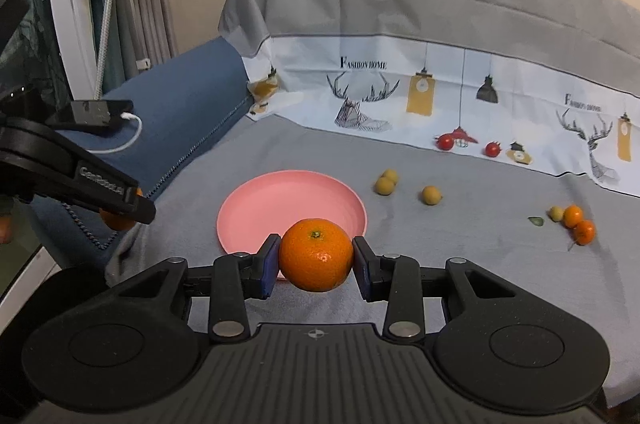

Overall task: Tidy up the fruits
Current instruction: 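Carry both held oranges over the pink plate with both tools, then open the left tool over the plate while the right tool releases its orange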

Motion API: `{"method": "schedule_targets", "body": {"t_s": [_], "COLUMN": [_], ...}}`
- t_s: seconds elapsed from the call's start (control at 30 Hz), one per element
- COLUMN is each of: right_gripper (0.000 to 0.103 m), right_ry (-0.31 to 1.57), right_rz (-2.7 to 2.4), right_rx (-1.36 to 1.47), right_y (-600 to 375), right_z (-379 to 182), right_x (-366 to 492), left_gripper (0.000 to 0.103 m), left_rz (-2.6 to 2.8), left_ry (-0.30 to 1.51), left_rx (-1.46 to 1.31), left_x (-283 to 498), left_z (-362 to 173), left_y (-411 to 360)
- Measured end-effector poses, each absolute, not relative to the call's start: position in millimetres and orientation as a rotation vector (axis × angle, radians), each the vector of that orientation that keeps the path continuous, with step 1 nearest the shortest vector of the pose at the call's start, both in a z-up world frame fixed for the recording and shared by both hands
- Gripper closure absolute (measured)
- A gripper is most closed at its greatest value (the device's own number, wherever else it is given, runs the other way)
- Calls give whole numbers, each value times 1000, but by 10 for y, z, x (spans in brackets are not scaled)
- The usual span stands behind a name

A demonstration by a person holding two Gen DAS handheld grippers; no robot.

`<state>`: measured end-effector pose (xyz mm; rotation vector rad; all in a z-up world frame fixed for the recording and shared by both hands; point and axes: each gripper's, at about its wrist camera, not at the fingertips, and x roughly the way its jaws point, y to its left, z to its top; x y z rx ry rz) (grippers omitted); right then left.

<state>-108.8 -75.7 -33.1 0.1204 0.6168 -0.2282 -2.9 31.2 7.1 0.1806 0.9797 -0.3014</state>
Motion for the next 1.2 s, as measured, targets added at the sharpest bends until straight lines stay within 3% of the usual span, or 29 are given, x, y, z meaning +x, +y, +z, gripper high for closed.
{"method": "schedule_targets", "body": {"t_s": [0.73, 1.2], "right_gripper": [63, 63], "right_ry": [770, 856], "right_rz": [-179, -166], "right_rx": [62, 10], "right_y": [-1026, -1086], "right_z": [-1113, -1423], "right_x": [107, 375], "left_gripper": [66, 62], "left_rz": [-302, -307], "left_ry": [1100, 1140], "left_rx": [282, 384], "left_x": [1070, 1272], "left_z": [-869, -1275], "left_y": [-424, -628]}}
